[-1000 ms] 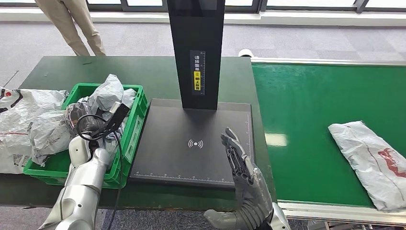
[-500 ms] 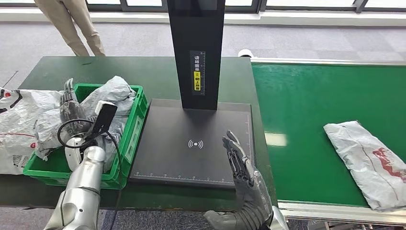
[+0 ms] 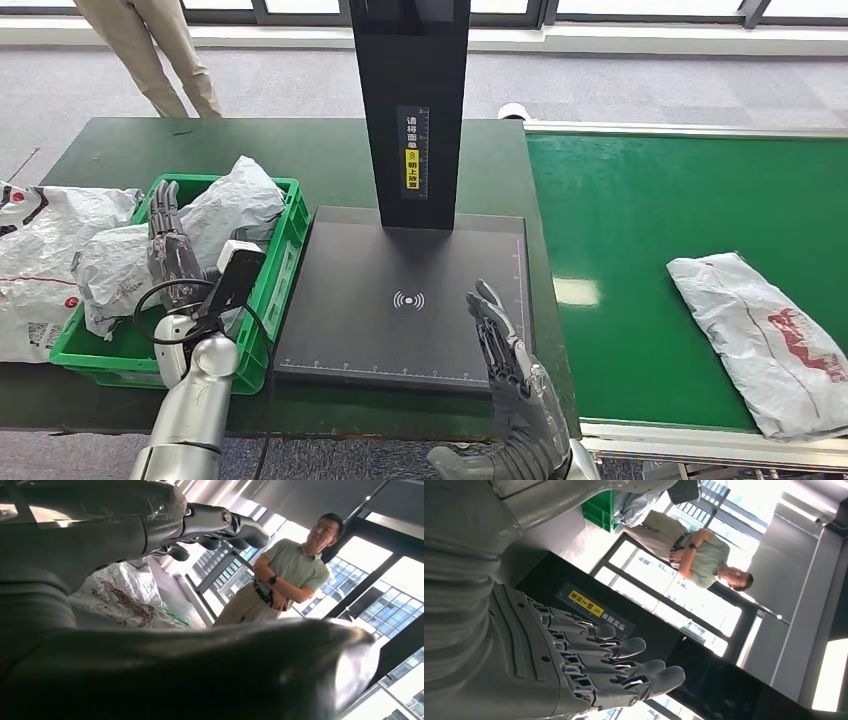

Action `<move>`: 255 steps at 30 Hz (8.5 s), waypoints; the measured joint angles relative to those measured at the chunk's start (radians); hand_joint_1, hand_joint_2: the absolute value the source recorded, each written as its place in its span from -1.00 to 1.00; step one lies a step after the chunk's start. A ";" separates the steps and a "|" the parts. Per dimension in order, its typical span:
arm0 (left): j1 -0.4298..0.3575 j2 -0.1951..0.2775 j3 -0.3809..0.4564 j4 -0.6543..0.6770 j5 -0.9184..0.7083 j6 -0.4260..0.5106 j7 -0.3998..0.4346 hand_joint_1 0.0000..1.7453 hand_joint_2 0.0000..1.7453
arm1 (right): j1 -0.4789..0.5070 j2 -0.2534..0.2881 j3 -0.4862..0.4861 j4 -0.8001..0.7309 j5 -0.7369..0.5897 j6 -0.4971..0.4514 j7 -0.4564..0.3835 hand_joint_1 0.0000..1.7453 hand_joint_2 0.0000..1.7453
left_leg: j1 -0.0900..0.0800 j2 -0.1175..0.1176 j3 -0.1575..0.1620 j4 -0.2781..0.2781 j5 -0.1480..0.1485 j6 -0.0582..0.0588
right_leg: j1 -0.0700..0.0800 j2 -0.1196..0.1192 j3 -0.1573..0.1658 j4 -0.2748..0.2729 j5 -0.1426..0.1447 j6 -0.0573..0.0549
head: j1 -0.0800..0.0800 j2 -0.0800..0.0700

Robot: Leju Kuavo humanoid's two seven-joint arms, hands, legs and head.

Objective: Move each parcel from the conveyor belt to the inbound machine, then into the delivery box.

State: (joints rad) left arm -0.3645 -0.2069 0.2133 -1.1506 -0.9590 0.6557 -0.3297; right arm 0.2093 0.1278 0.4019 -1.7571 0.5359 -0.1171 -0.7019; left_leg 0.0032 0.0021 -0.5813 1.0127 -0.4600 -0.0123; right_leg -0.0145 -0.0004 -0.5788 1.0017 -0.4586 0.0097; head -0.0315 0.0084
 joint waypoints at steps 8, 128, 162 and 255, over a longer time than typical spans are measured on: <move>0.071 -0.012 -0.050 -0.078 0.328 -0.205 -0.165 -1.00 -1.00 | -0.011 0.006 -0.064 0.012 0.092 -0.060 0.100 -1.00 1.00 | 0.000 0.000 -0.001 0.000 0.000 0.000 | 0.000 0.000 0.000 0.000 0.000 0.000 | 0.000 0.000; 0.253 -0.091 -0.244 -0.185 0.734 -0.625 -0.358 -1.00 -1.00 | -0.173 0.020 -0.185 0.316 0.437 -0.434 0.270 1.00 1.00 | 0.000 -0.006 -0.008 0.002 0.001 0.006 | 0.000 -0.006 -0.002 -0.004 0.002 0.005 | 0.000 0.000; 0.097 -0.079 -0.272 0.021 0.828 -0.583 -0.371 -1.00 -1.00 | -0.514 0.052 -0.285 1.110 0.436 -0.376 0.446 -1.00 1.00 | 0.001 -0.004 -0.007 0.002 0.003 0.005 | 0.000 -0.005 -0.003 -0.004 0.005 0.004 | 0.000 0.000; -0.018 -0.147 -0.619 0.492 -0.212 -0.118 -0.039 1.00 1.00 | -0.072 0.078 -0.125 0.119 0.101 -0.110 0.014 -1.00 1.00 | 0.000 -0.005 -0.008 0.002 0.003 0.005 | 0.000 -0.005 -0.002 -0.004 0.005 0.005 | 0.000 0.000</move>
State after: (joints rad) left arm -0.3824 -0.3541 -0.4059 -0.6590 -1.1715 0.5380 -0.3685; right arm 0.1368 0.2060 0.2773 -1.6377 0.6367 -0.2274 -0.6874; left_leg 0.0034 -0.0028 -0.5892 1.0148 -0.4568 -0.0073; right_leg -0.0143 -0.0054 -0.5809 0.9979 -0.4537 0.0143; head -0.0313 0.0084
